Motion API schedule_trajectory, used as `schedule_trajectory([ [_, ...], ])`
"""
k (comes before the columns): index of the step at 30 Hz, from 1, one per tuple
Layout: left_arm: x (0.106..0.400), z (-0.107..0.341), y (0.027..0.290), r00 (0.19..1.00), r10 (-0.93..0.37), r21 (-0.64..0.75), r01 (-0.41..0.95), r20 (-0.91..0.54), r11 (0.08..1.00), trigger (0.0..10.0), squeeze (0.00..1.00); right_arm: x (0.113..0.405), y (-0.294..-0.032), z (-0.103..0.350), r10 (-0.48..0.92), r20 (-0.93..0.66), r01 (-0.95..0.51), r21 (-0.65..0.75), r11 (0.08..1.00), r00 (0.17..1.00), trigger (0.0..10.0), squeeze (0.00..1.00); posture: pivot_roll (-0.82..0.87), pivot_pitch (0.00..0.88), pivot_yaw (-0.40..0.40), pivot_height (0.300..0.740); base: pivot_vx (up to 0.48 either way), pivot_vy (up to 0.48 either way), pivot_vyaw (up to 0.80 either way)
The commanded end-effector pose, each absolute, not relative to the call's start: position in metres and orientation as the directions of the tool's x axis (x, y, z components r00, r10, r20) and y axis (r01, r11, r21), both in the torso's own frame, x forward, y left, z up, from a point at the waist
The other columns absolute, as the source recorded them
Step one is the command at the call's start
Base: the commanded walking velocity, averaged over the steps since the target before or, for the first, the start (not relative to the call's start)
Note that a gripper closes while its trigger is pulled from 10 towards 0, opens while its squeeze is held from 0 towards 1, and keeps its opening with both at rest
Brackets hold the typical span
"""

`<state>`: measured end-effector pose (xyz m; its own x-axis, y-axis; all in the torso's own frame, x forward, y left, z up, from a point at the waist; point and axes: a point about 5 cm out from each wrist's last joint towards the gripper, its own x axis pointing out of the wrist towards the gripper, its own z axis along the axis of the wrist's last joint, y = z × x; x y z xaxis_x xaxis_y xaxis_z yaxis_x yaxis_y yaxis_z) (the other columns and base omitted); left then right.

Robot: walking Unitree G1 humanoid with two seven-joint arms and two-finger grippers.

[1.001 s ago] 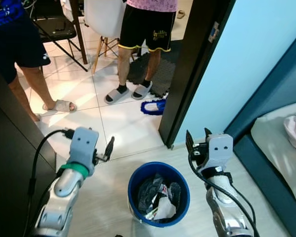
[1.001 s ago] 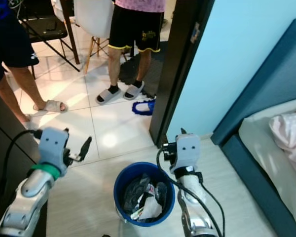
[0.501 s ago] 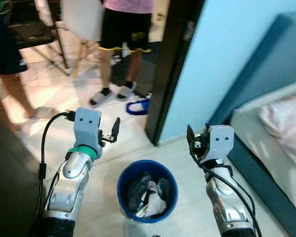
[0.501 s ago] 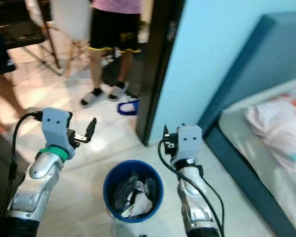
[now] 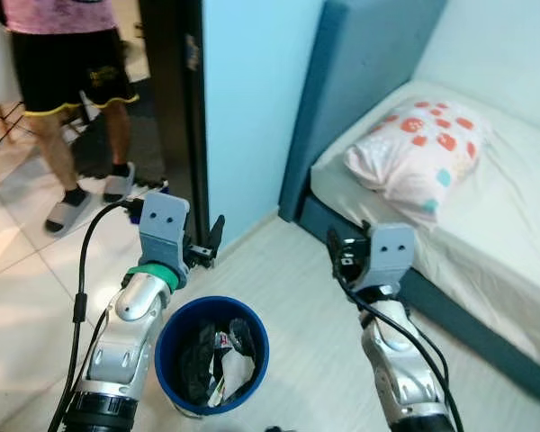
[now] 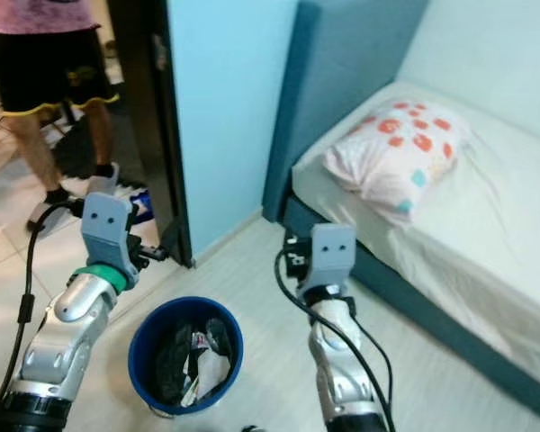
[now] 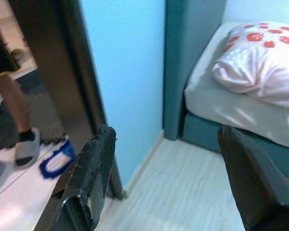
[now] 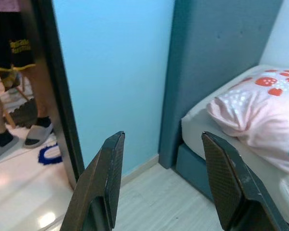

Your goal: Clean up the room

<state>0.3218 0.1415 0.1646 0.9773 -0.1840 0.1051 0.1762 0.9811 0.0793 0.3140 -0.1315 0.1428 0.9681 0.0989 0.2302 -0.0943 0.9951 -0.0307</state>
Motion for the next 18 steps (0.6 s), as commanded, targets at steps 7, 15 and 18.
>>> schedule_trajectory([
  [7, 0.3208, 0.1615, 0.1445, 0.98, -0.18, 0.076, 0.174, 0.089, 0.982, 10.0, 0.0, 0.3158, -0.1325, 0.1451, 0.095, 0.226, -0.091, -0.027, 0.995, 0.97, 10.0, 0.0, -0.06, 0.079, 0.037, 0.74, 0.0, 0.0, -0.8],
  [15, 0.3231, 0.1625, 0.1505, 0.982, -0.167, 0.093, 0.159, 0.085, 0.983, 10.0, 0.0, 0.3176, -0.1368, 0.1509, 0.082, 0.238, -0.077, -0.03, 0.997, 0.968, 10.0, 0.0, -0.06, 0.067, 0.043, 0.74, 0.0, 0.0, -0.8],
  [18, 0.324, 0.1635, 0.15, 0.982, -0.17, 0.094, 0.162, 0.088, 0.982, 10.0, 0.0, 0.3188, -0.1373, 0.1543, 0.077, 0.247, -0.073, -0.027, 0.997, 0.966, 10.0, 0.0, -0.06, 0.065, 0.044, 0.74, 0.0, 0.0, -0.8],
])
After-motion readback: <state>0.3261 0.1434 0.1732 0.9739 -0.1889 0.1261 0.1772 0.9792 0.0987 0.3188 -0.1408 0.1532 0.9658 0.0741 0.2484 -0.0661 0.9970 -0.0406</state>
